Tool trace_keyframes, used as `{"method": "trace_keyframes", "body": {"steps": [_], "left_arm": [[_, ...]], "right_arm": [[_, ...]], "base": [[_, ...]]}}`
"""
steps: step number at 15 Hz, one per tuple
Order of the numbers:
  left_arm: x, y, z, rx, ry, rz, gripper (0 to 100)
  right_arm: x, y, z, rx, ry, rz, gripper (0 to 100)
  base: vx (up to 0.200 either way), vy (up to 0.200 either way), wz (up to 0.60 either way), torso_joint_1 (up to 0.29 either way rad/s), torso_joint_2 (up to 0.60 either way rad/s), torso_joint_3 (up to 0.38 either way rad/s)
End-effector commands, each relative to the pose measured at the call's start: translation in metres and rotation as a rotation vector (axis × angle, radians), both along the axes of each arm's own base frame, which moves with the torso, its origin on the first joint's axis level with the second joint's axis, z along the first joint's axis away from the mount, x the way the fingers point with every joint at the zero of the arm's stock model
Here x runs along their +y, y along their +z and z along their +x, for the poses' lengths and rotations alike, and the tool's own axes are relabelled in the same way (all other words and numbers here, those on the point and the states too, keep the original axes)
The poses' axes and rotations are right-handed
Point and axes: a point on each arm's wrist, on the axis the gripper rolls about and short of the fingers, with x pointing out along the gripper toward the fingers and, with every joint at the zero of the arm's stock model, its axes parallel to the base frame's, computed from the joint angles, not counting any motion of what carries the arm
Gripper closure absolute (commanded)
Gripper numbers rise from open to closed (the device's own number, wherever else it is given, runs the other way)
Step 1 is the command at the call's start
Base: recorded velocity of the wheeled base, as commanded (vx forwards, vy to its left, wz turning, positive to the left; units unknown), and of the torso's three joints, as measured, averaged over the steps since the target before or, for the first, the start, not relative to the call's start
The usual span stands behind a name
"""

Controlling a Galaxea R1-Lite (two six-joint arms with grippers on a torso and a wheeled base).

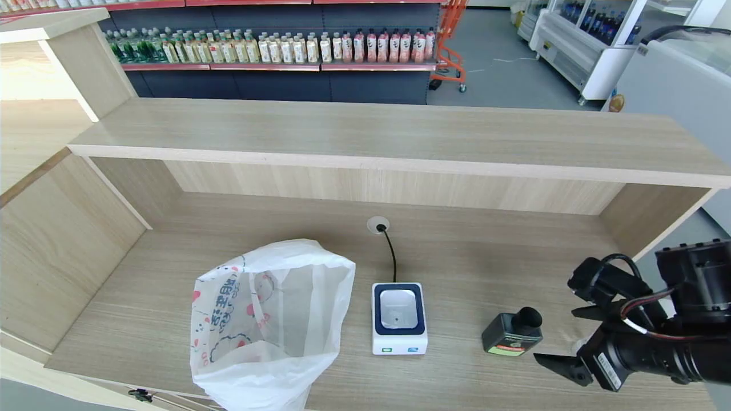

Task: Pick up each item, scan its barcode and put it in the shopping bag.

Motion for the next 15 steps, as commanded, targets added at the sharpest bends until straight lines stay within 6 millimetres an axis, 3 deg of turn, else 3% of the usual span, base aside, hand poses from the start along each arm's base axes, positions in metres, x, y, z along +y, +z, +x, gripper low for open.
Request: {"method": "trace_keyframes", "body": {"steps": [1, 8, 15], "left_arm": [[0.0, 0.0, 0.0, -0.001, 0.001, 0.0, 0], [0.0, 0.0, 0.0, -0.001, 0.001, 0.0, 0], [0.0, 0.0, 0.0, -0.001, 0.001, 0.0, 0]], "right_arm": [[0.015, -0.021, 0.01, 0.08, 0.061, -0.015, 0], [0.034, -0.044, 0.041, 0.001, 0.133, -0.034, 0], [0.046, -0.062, 0.06, -0.031, 0.194, 0.009, 0]], "base": [[0.0, 0.0, 0.0, 0.0, 0.0, 0.0], [0.0, 0.0, 0.0, 0.0, 0.0, 0.0], [0.0, 0.0, 0.0, 0.0, 0.0, 0.0]]}}
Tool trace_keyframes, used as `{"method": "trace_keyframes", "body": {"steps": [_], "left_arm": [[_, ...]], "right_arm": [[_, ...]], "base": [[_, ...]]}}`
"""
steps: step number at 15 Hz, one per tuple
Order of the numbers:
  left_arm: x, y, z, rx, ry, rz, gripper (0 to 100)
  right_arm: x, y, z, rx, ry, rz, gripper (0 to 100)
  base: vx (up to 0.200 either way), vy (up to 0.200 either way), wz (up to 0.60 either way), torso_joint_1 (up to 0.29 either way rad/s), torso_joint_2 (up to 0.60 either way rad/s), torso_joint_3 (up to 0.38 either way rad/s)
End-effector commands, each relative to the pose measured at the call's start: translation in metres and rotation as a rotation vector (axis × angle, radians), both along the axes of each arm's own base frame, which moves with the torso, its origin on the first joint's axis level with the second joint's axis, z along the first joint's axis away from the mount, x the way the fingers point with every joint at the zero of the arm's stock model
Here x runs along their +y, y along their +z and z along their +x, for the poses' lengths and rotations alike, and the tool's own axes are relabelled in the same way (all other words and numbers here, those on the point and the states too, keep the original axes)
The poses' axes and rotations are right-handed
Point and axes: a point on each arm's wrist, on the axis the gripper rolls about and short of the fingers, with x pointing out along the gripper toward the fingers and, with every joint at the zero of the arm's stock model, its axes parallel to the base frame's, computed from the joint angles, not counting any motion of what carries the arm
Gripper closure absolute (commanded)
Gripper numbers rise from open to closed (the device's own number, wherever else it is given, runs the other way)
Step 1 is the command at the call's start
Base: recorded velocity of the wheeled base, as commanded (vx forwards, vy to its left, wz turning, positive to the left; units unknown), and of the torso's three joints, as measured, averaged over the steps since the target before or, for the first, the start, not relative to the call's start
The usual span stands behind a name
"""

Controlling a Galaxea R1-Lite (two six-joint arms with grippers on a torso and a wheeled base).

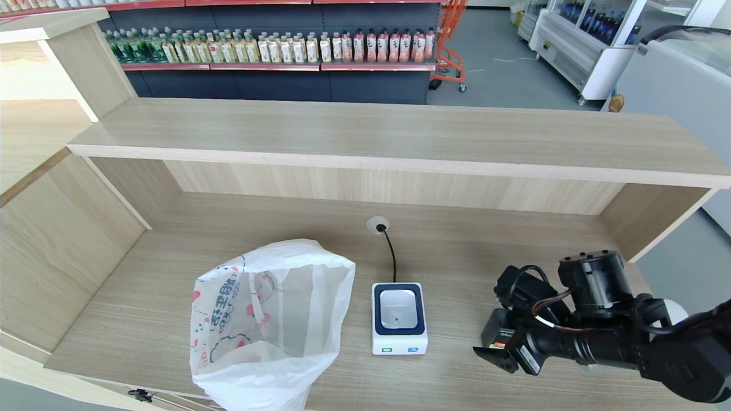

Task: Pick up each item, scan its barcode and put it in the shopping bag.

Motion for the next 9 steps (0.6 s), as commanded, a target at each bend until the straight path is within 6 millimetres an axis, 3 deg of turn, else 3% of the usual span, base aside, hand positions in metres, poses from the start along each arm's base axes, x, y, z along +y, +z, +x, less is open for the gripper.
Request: {"method": "trace_keyframes", "body": {"steps": [1, 4, 5, 9], "left_arm": [[0.0, 0.0, 0.0, -0.001, 0.001, -0.001, 0], [0.0, 0.0, 0.0, -0.001, -0.001, -0.001, 0], [0.0, 0.0, 0.0, -0.001, 0.001, -0.001, 0], [0.0, 0.0, 0.0, -0.001, 0.001, -0.001, 0]], "right_arm": [[0.0029, -0.0123, 0.0052, 0.018, 0.008, -0.004, 0], [0.0034, -0.0191, 0.0076, 0.037, 0.006, -0.01, 0], [0.0039, -0.0194, 0.0076, 0.038, 0.008, -0.009, 100], [0.0074, -0.0143, 0.012, -0.003, 0.017, 0.009, 100]], "base": [[0.0, 0.0, 0.0, 0.0, 0.0, 0.0], [0.0, 0.0, 0.0, 0.0, 0.0, 0.0], [0.0, 0.0, 0.0, 0.0, 0.0, 0.0], [0.0, 0.0, 0.0, 0.0, 0.0, 0.0]]}}
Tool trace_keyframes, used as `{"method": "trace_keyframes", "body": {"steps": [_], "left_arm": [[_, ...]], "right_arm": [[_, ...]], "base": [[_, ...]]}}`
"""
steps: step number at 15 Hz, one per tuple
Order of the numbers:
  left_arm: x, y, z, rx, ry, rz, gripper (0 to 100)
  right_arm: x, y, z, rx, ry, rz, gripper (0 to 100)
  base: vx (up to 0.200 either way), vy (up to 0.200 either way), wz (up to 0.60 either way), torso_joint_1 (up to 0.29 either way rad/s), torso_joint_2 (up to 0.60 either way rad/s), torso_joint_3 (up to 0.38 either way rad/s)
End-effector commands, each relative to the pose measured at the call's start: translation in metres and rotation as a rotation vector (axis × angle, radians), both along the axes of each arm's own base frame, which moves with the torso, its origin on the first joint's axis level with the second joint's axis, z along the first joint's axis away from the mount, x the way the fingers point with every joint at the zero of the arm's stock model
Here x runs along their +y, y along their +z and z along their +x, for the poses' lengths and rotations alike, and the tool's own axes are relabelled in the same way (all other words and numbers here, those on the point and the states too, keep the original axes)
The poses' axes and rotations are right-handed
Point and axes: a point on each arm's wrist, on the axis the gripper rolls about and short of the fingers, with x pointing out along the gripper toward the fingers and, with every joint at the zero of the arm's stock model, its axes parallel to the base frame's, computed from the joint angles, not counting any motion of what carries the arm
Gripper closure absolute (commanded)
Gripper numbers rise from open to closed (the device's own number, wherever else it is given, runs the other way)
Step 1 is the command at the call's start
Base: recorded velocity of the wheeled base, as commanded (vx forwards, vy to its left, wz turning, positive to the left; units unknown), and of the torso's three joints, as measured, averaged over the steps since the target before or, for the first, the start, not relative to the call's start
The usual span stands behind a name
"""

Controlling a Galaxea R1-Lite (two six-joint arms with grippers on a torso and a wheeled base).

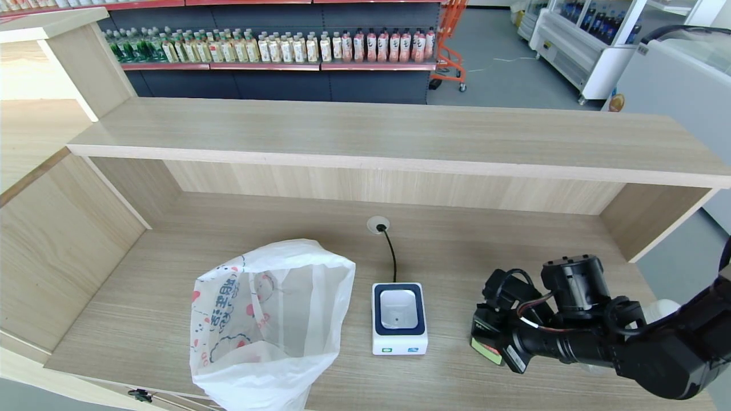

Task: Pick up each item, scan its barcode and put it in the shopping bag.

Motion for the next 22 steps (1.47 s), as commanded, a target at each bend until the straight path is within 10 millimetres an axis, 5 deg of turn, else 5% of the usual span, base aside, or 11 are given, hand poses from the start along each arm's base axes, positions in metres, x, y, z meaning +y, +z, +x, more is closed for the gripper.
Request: {"method": "trace_keyframes", "body": {"steps": [1, 5, 8, 9, 11, 16, 22], "left_arm": [[0.0, 0.0, 0.0, -0.001, 0.001, 0.0, 0], [0.0, 0.0, 0.0, -0.001, 0.001, 0.0, 0], [0.0, 0.0, 0.0, -0.001, 0.001, 0.0, 0], [0.0, 0.0, 0.0, -0.001, -0.001, 0.0, 0], [0.0, 0.0, 0.0, -0.001, 0.001, 0.0, 0], [0.0, 0.0, 0.0, -0.001, 0.001, 0.0, 0], [0.0, 0.0, 0.0, -0.001, 0.001, 0.0, 0]], "right_arm": [[0.0, 0.002, 0.0, -0.01, 0.001, 0.003, 100], [-0.001, 0.008, -0.003, -0.047, -0.001, 0.018, 100], [-0.006, 0.043, -0.014, -0.154, -0.021, 0.089, 100], [-0.011, 0.064, -0.026, -0.231, -0.023, 0.114, 100], [-0.022, 0.076, -0.055, -0.318, 0.018, 0.065, 100], [-0.028, 0.079, -0.078, -0.594, 0.411, -0.164, 100], [-0.026, 0.056, -0.053, -1.094, 1.062, -0.454, 100]], "base": [[0.0, 0.0, 0.0, 0.0, 0.0, 0.0], [0.0, 0.0, 0.0, 0.0, 0.0, 0.0], [0.0, 0.0, 0.0, 0.0, 0.0, 0.0], [0.0, 0.0, 0.0, 0.0, 0.0, 0.0], [0.0, 0.0, 0.0, 0.0, 0.0, 0.0], [0.0, 0.0, 0.0, 0.0, 0.0, 0.0], [0.0, 0.0, 0.0, 0.0, 0.0, 0.0]]}}
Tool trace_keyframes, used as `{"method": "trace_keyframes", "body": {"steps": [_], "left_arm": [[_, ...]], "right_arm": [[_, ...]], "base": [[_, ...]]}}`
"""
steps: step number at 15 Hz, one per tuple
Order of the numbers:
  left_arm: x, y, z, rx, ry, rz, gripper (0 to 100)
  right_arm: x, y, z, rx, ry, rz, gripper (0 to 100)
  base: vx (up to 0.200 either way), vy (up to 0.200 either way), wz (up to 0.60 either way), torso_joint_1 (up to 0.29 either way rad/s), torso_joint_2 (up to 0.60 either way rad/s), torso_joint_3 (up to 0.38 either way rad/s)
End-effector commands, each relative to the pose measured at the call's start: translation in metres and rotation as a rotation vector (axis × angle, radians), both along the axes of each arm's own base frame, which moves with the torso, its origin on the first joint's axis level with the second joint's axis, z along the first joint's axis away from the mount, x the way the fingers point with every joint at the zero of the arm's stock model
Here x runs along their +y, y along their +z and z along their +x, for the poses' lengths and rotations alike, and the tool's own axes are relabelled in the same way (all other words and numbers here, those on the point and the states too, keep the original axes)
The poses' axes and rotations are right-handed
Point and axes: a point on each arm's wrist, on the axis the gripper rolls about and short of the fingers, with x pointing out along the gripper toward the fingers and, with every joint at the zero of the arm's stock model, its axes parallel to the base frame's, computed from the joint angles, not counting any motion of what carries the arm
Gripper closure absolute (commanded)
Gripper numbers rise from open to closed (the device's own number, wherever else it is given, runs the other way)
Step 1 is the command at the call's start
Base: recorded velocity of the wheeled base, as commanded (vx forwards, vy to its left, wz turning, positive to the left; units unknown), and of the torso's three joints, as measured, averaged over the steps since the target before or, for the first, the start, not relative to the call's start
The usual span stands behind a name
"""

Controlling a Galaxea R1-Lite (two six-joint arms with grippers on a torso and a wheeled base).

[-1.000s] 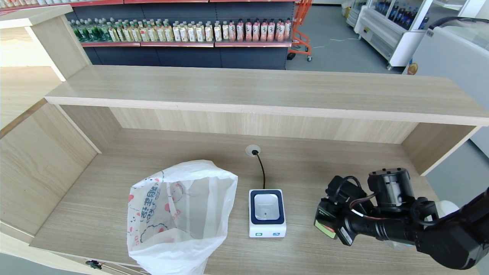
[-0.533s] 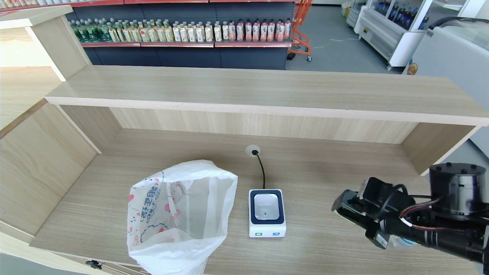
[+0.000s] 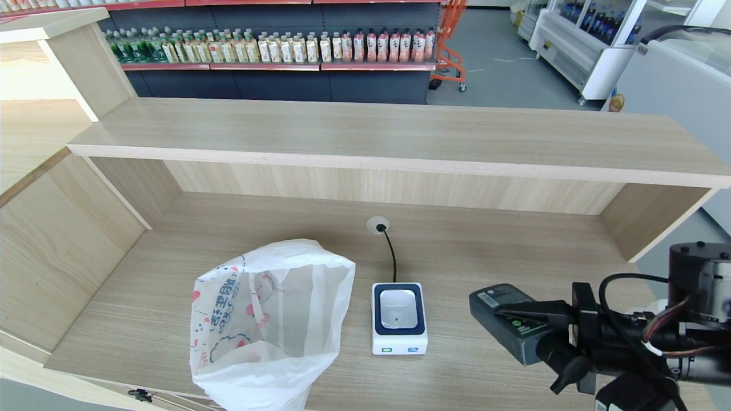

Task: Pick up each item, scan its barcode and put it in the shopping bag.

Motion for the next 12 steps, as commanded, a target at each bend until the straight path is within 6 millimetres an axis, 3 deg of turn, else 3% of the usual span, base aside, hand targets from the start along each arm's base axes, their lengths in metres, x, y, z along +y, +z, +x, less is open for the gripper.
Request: {"method": "trace_keyframes", "body": {"steps": [1, 3, 7, 12], "left_arm": [[0.0, 0.0, 0.0, -0.001, 0.001, 0.0, 0], [0.0, 0.0, 0.0, -0.001, 0.001, 0.0, 0], [0.0, 0.0, 0.0, -0.001, 0.001, 0.0, 0], [0.0, 0.0, 0.0, -0.001, 0.001, 0.0, 0]], "right_arm": [[0.004, -0.018, 0.018, -0.071, 0.086, -0.064, 100], [0.015, -0.034, 0.034, -0.225, 0.195, -0.143, 100], [0.071, -0.058, 0.042, -0.394, 0.555, -0.116, 100], [0.103, -0.065, 0.057, -0.486, 0.649, -0.099, 100]], "base": [[0.0, 0.0, 0.0, 0.0, 0.0, 0.0], [0.0, 0.0, 0.0, 0.0, 0.0, 0.0], [0.0, 0.0, 0.0, 0.0, 0.0, 0.0], [0.0, 0.0, 0.0, 0.0, 0.0, 0.0]]}}
